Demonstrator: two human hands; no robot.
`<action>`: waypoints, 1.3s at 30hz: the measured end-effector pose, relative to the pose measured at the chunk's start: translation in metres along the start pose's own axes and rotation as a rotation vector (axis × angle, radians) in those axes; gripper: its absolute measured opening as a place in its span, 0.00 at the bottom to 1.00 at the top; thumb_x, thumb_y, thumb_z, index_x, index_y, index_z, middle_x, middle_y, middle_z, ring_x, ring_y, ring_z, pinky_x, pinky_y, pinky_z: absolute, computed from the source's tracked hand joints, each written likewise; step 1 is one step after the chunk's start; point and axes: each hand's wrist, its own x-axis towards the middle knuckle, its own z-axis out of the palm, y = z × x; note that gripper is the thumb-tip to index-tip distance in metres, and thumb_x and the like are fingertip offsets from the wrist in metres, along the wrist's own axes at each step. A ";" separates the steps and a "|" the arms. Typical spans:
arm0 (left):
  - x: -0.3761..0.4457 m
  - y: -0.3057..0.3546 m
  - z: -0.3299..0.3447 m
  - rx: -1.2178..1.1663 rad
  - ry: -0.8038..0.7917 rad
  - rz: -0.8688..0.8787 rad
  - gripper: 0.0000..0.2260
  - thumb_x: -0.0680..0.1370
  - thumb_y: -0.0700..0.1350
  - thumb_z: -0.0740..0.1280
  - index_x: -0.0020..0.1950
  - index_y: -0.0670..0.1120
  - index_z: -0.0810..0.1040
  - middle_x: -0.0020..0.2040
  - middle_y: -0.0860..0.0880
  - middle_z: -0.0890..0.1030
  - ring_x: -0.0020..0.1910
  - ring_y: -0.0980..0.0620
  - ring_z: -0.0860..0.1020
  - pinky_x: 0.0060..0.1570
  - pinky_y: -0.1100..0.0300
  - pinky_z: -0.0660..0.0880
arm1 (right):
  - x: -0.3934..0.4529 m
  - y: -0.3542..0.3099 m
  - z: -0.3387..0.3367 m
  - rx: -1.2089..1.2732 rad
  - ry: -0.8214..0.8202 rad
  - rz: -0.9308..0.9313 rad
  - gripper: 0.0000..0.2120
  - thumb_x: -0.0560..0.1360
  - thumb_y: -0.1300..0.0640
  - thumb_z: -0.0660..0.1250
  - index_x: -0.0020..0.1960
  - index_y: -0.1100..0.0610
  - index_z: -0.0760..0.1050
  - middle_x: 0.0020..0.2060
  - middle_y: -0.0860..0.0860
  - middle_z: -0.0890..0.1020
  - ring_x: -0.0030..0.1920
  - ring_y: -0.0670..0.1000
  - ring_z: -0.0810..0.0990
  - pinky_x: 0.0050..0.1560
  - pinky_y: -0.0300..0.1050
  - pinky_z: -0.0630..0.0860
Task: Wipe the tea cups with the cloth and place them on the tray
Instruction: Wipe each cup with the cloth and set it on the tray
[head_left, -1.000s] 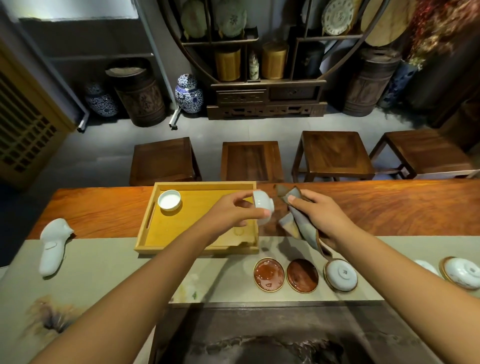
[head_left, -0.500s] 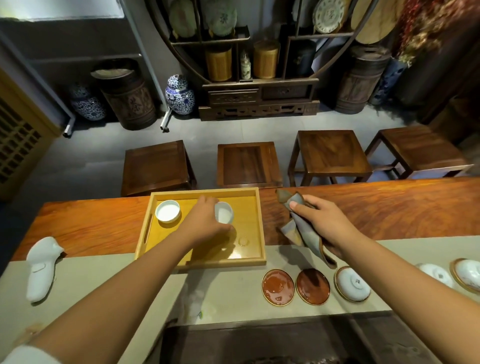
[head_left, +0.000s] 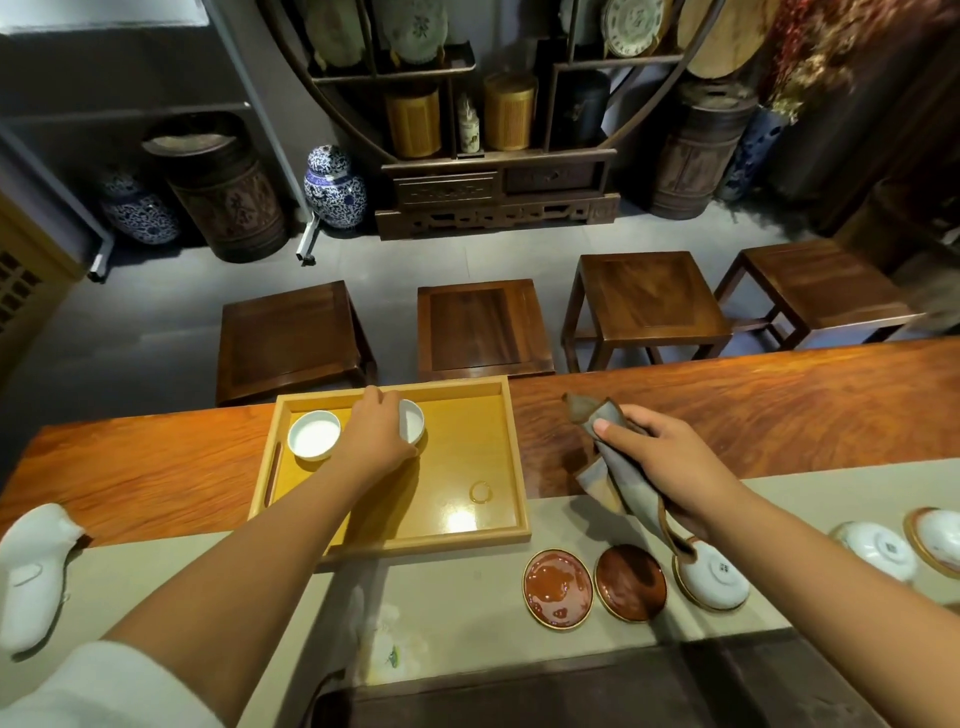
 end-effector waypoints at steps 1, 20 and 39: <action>0.001 -0.001 0.001 0.001 -0.002 -0.003 0.32 0.67 0.48 0.76 0.67 0.45 0.66 0.65 0.44 0.68 0.62 0.44 0.69 0.56 0.53 0.73 | 0.000 0.001 0.000 0.001 0.003 0.003 0.08 0.76 0.57 0.65 0.50 0.57 0.81 0.45 0.55 0.85 0.44 0.49 0.83 0.42 0.37 0.77; -0.001 0.003 -0.008 0.104 0.003 -0.023 0.40 0.67 0.53 0.75 0.73 0.47 0.60 0.69 0.43 0.66 0.66 0.44 0.66 0.61 0.48 0.71 | 0.003 0.002 -0.002 0.015 0.016 -0.014 0.07 0.76 0.56 0.65 0.51 0.54 0.81 0.46 0.51 0.85 0.47 0.48 0.83 0.44 0.37 0.78; -0.058 0.125 -0.028 -0.048 0.078 0.247 0.29 0.68 0.56 0.73 0.66 0.50 0.71 0.64 0.47 0.71 0.63 0.47 0.68 0.59 0.54 0.68 | -0.017 -0.014 -0.074 -0.060 0.083 -0.072 0.05 0.75 0.58 0.65 0.47 0.55 0.80 0.43 0.51 0.84 0.42 0.48 0.81 0.40 0.34 0.77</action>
